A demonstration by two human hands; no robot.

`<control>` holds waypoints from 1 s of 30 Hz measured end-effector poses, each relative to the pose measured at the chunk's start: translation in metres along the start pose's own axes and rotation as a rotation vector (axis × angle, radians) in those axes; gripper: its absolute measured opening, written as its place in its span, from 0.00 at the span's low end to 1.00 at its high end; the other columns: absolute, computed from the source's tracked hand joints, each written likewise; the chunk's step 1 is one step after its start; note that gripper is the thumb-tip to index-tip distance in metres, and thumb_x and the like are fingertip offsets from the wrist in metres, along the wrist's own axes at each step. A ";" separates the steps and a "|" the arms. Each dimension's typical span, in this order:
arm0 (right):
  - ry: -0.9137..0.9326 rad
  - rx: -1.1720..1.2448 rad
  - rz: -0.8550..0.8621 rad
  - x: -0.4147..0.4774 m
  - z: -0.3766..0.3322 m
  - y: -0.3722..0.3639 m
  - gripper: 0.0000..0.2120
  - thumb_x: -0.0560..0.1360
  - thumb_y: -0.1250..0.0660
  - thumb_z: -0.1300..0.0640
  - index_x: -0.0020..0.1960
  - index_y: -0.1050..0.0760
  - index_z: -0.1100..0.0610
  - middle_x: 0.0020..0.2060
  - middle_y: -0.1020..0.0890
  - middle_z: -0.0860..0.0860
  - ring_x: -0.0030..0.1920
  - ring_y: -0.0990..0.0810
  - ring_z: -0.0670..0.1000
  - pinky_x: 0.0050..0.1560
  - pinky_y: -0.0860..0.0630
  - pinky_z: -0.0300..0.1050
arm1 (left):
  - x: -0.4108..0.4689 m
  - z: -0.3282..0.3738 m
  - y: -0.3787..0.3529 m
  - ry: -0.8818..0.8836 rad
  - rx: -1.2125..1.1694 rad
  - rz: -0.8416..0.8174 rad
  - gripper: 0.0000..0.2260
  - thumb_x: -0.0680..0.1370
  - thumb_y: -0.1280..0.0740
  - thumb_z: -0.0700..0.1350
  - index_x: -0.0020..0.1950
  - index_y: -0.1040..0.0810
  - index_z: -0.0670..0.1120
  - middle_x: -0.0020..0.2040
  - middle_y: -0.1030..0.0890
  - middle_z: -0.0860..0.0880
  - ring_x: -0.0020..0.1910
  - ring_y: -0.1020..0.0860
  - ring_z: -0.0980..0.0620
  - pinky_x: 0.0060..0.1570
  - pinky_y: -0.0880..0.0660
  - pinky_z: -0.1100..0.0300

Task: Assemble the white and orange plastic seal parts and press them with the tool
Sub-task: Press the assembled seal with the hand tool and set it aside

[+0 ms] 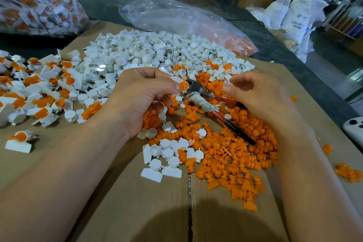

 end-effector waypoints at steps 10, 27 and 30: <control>0.002 -0.414 -0.487 -0.015 0.006 -0.052 0.46 0.61 0.30 0.35 0.73 0.43 0.51 0.72 0.39 0.51 0.70 0.39 0.53 0.66 0.37 0.51 | 0.001 0.001 -0.001 -0.011 -0.029 -0.020 0.14 0.66 0.30 0.33 0.22 0.22 0.46 0.23 0.23 0.51 0.21 0.27 0.56 0.21 0.33 0.69; 0.056 -0.377 -0.203 -0.007 -0.012 -0.024 0.29 0.62 0.28 0.50 0.63 0.28 0.52 0.52 0.28 0.51 0.53 0.31 0.51 0.46 0.37 0.42 | 0.005 0.001 0.005 -0.071 -0.069 0.032 0.10 0.67 0.30 0.32 0.30 0.25 0.43 0.26 0.21 0.49 0.25 0.22 0.54 0.23 0.29 0.68; 0.070 -0.263 -0.171 -0.009 -0.017 -0.015 0.26 0.64 0.30 0.52 0.62 0.27 0.53 0.54 0.26 0.51 0.52 0.29 0.50 0.47 0.34 0.43 | 0.007 0.004 0.007 -0.116 -0.151 0.060 0.09 0.68 0.30 0.32 0.32 0.25 0.42 0.26 0.21 0.48 0.27 0.20 0.53 0.25 0.27 0.67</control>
Point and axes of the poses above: each hand's wrist, its own x-axis towards the middle knuckle, its own y-axis out of the back of the hand, z = x × y, the point moved 10 cm from there along x, towards the middle knuckle
